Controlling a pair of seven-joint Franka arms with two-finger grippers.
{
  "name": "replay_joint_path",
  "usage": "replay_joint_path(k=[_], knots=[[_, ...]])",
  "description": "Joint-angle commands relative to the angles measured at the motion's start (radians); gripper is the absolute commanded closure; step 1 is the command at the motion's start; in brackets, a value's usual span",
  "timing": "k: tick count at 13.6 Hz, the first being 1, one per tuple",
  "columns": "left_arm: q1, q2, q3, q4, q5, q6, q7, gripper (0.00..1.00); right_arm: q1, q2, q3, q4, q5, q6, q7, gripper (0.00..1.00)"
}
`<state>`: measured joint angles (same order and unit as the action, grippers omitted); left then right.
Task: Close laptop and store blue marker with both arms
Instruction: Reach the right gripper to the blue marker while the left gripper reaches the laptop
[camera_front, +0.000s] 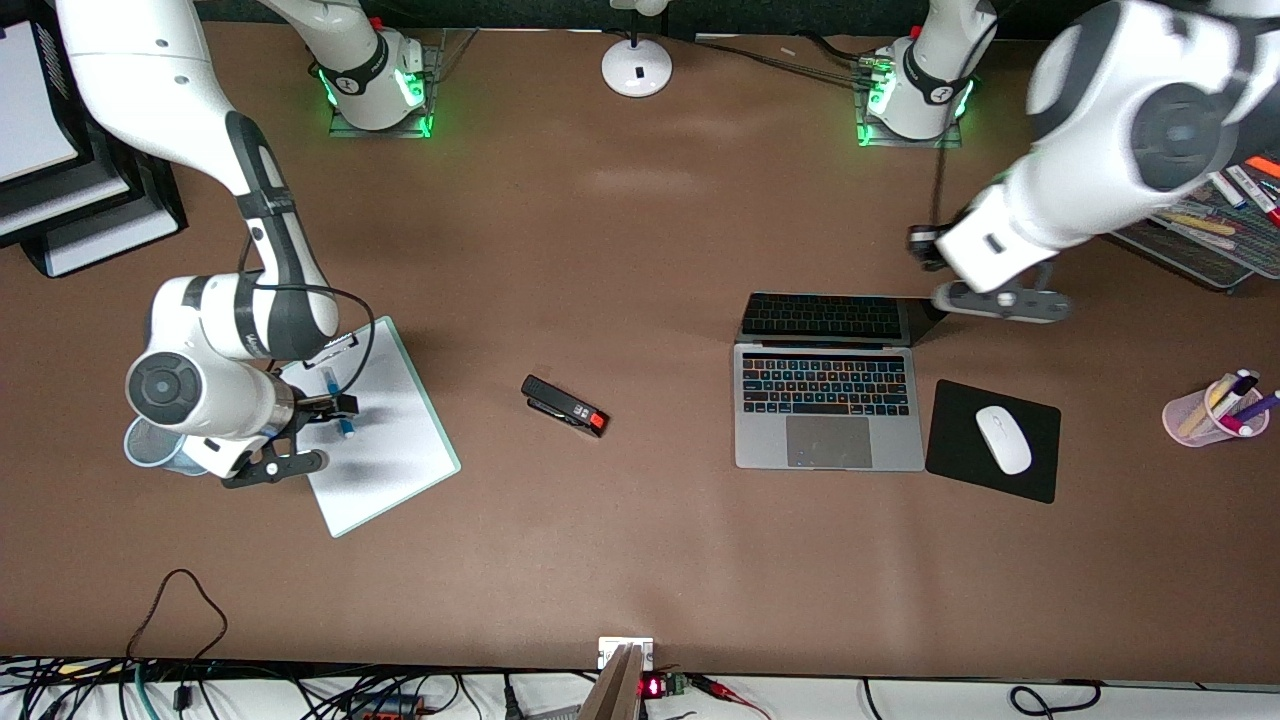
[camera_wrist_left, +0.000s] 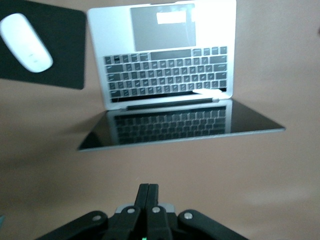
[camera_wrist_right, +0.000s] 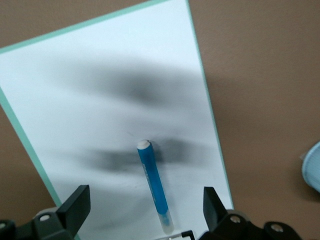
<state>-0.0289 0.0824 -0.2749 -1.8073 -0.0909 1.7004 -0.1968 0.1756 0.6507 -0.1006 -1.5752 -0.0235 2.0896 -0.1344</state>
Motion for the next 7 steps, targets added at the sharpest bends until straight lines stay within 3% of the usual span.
replay_joint_path(k=[1, 5, 7], knots=[[0.007, -0.088, -0.044, -0.191, -0.015, 0.144, -0.042, 0.98, 0.010, -0.002, 0.002, -0.040, 0.008, 0.047, -0.065, 0.00], [0.007, -0.090, -0.101, -0.394, -0.012, 0.419, -0.069, 1.00, 0.001, 0.026, 0.002, -0.040, 0.011, 0.084, -0.214, 0.00], [0.011, -0.078, -0.102, -0.412, -0.010, 0.455, -0.069, 1.00, -0.001, 0.038, 0.002, -0.040, 0.011, 0.084, -0.217, 0.04]])
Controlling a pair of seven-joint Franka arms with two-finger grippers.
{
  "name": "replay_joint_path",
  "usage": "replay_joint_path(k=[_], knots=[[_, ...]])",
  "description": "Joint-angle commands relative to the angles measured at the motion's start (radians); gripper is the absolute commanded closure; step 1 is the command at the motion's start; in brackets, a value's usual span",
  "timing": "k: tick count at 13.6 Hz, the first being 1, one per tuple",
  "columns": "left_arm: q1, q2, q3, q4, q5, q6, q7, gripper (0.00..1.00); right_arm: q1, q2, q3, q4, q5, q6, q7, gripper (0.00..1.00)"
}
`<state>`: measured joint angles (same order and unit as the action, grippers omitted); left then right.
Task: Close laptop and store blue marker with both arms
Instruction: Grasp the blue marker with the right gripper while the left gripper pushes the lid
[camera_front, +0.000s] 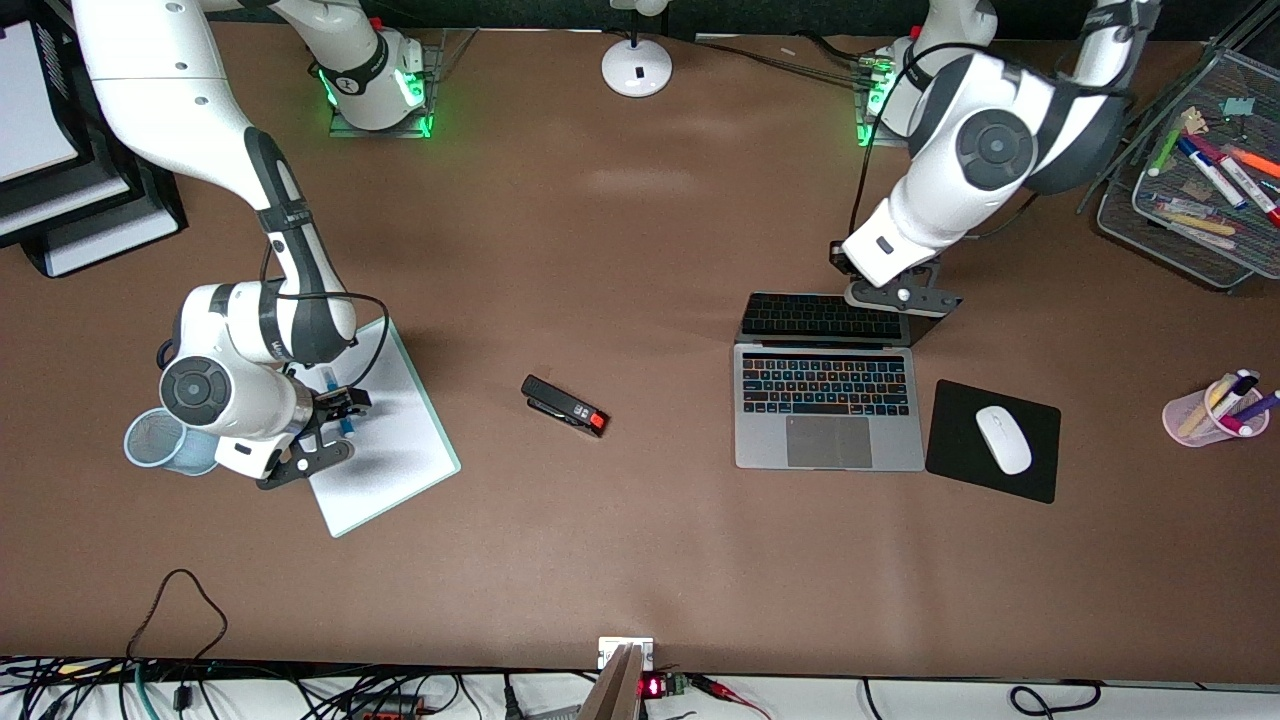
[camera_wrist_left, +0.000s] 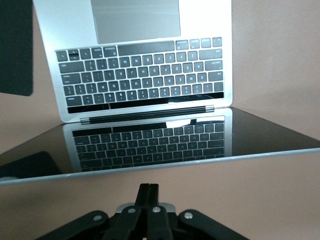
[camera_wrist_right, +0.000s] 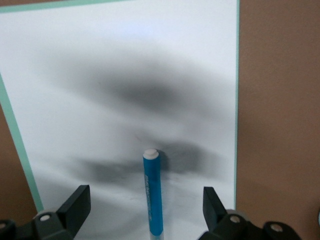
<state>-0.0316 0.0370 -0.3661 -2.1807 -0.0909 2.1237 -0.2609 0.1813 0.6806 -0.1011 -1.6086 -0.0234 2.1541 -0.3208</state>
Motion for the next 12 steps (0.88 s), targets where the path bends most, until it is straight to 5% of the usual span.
replay_joint_path(k=[1, 7, 12], knots=[[0.015, -0.022, -0.011, -0.039, -0.006, 0.045, -0.004, 1.00, -0.006, 0.013, 0.003, -0.008, 0.011, 0.020, -0.043, 0.07], [0.045, 0.095, -0.005, 0.019, 0.132, 0.295, 0.003, 1.00, -0.023, 0.037, 0.003, -0.005, 0.014, 0.029, -0.090, 0.30], [0.047, 0.296, 0.007, 0.217, 0.229, 0.358, 0.003, 1.00, -0.023, 0.040, 0.004, -0.004, 0.014, 0.032, -0.089, 0.46]])
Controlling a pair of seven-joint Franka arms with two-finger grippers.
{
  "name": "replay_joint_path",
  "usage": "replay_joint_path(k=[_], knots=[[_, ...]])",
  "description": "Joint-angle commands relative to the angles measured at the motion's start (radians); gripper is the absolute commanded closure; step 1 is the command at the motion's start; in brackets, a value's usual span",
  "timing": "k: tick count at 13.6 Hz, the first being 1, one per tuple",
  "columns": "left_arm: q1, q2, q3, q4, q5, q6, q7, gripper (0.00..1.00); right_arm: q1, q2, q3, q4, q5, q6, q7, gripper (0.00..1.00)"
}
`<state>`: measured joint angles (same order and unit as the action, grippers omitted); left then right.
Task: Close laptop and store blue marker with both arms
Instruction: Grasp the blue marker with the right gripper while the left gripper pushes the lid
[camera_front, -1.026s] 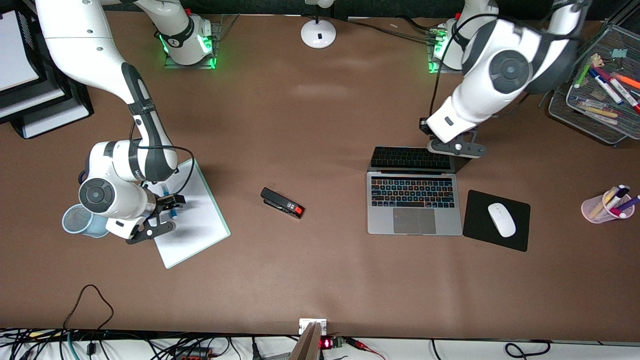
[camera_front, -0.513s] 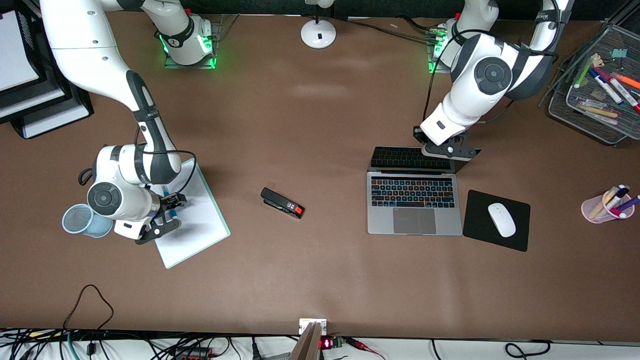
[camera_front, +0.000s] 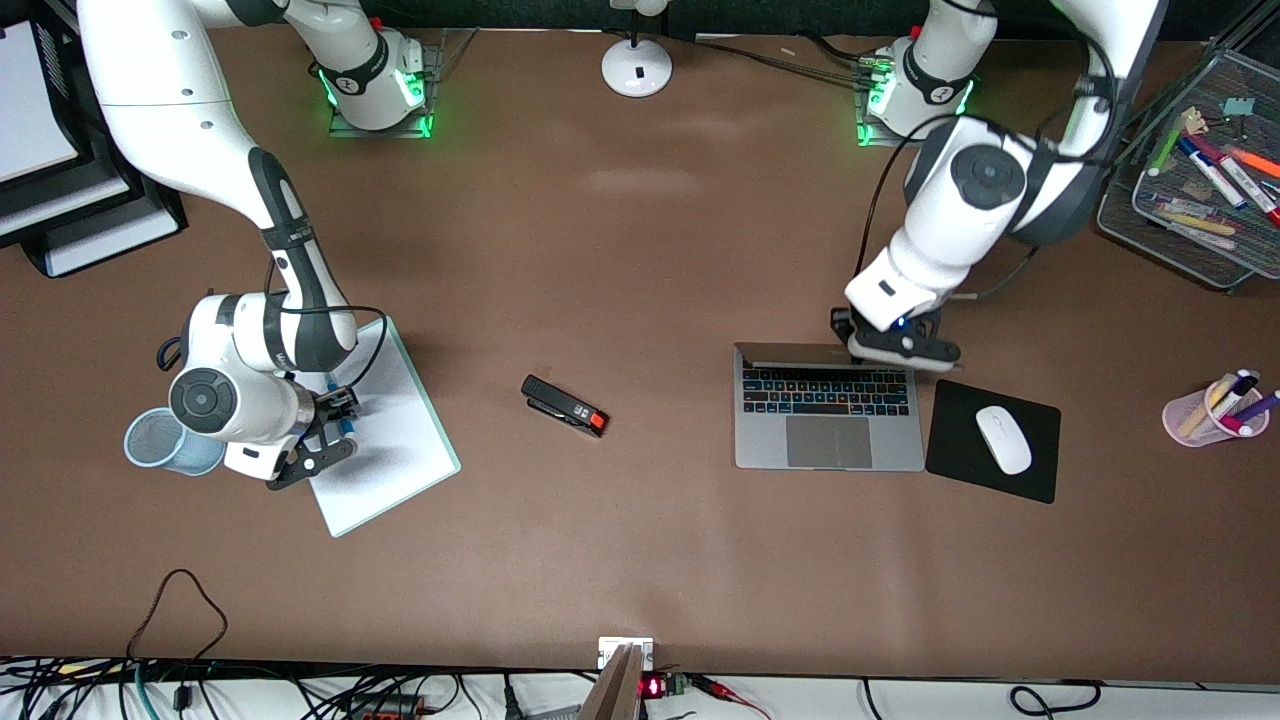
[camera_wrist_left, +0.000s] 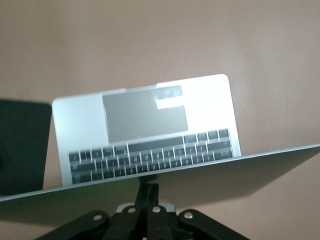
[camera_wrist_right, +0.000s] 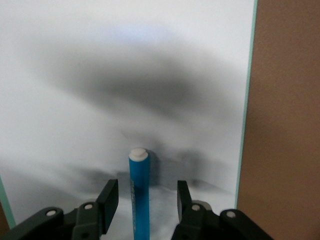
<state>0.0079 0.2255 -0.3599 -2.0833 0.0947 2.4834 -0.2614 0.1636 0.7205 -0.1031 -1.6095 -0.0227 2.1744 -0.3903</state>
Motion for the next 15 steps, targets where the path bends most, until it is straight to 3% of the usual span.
replay_joint_path(k=[1, 3, 9, 15], knots=[[0.007, 0.135, 0.002, 0.146, 0.042, -0.001, 0.004, 1.00, -0.006, 0.005, 0.006, -0.003, 0.015, 0.012, -0.019, 0.48], [0.009, 0.198, 0.002, 0.196, 0.046, 0.002, 0.004, 1.00, -0.004, 0.007, 0.006, -0.003, 0.061, 0.010, -0.021, 0.50], [0.012, 0.326, 0.006, 0.311, 0.117, 0.005, 0.002, 1.00, -0.004, 0.014, 0.006, 0.003, 0.063, 0.010, -0.038, 0.64], [0.011, 0.405, 0.022, 0.328, 0.168, 0.077, -0.002, 1.00, -0.004, 0.016, 0.006, 0.005, 0.063, 0.012, -0.038, 0.75]])
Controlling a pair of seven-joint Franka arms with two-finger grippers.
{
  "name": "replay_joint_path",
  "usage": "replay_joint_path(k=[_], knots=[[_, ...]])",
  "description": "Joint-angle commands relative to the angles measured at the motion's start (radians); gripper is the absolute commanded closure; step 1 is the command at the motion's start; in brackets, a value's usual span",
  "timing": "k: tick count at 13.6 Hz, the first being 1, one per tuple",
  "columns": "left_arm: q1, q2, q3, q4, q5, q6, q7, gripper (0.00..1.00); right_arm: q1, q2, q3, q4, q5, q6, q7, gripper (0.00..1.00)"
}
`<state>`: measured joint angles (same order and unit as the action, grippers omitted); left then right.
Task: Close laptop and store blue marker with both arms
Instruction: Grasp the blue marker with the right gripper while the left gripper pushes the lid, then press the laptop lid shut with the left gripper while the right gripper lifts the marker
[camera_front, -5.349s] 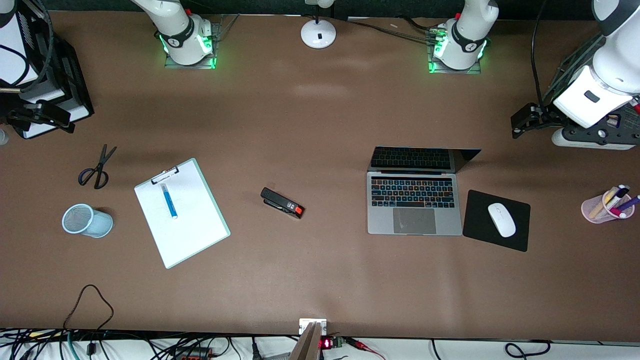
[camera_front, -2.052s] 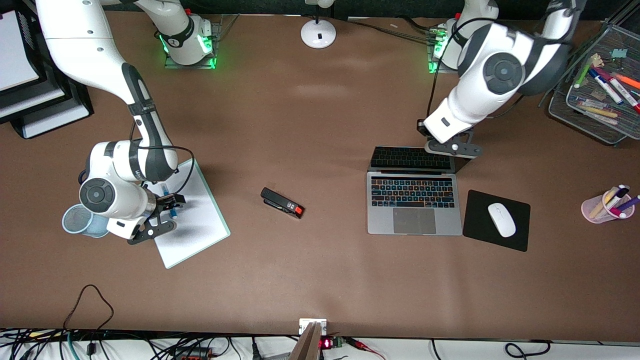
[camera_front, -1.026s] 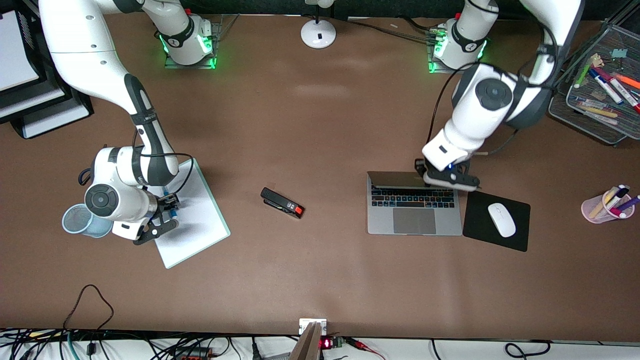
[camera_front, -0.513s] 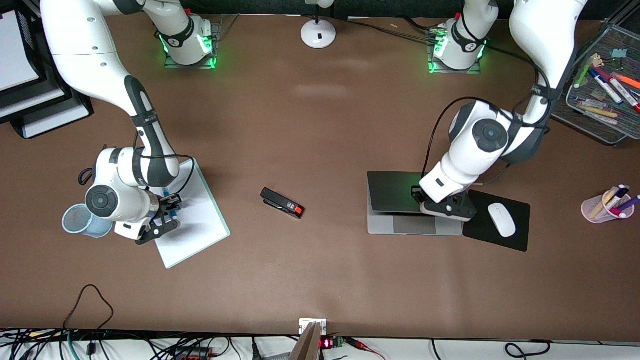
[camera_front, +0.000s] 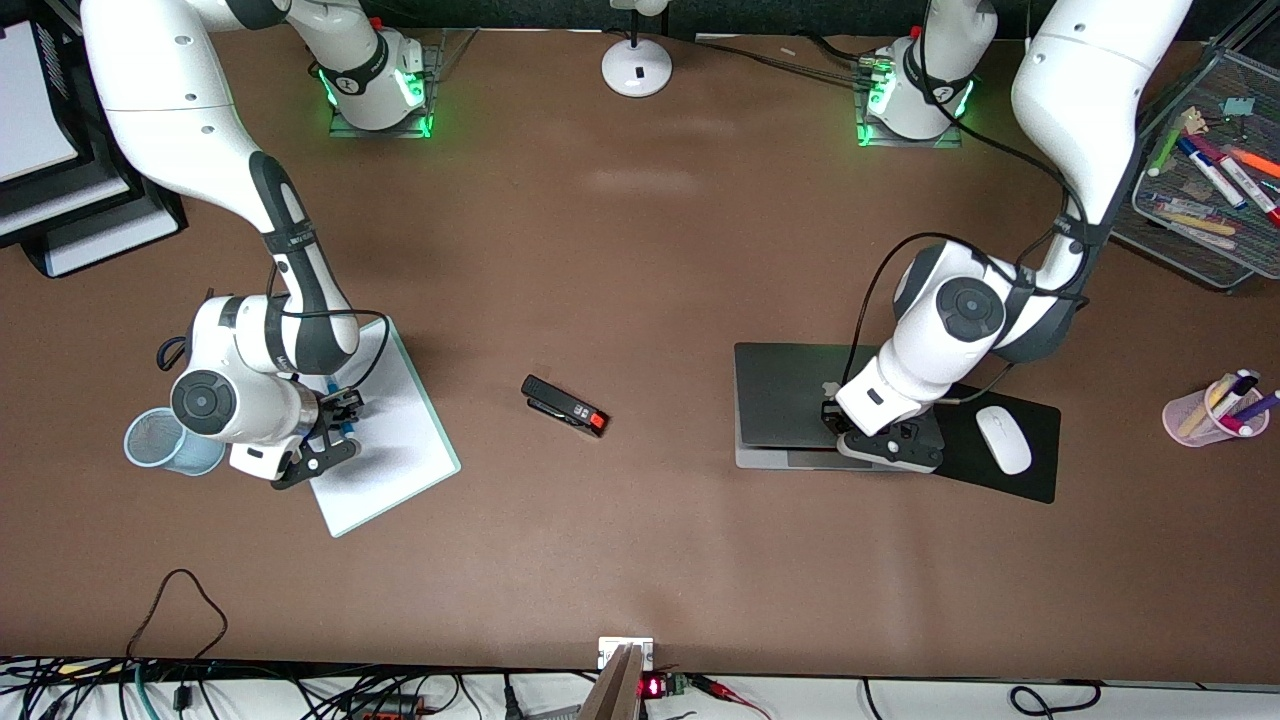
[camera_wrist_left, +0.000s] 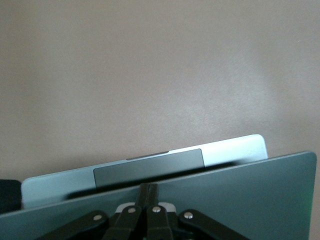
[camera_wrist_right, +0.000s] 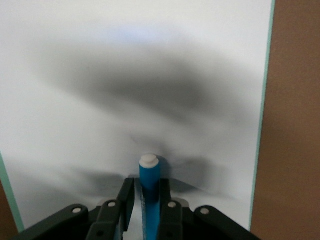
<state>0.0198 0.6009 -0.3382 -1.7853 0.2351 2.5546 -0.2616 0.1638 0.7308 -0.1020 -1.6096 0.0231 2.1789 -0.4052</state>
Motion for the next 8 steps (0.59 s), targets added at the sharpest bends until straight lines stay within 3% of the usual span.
replay_joint_path(k=[1, 8], knots=[[-0.001, 0.042, 0.002, 0.030, 0.027, 0.007, -0.002, 1.00, -0.004, 0.007, 0.004, 0.007, 0.017, 0.007, -0.023, 0.78], [-0.005, 0.120, 0.024, 0.032, 0.084, 0.093, -0.001, 1.00, -0.006, 0.019, 0.004, 0.017, 0.017, 0.009, -0.055, 0.91]])
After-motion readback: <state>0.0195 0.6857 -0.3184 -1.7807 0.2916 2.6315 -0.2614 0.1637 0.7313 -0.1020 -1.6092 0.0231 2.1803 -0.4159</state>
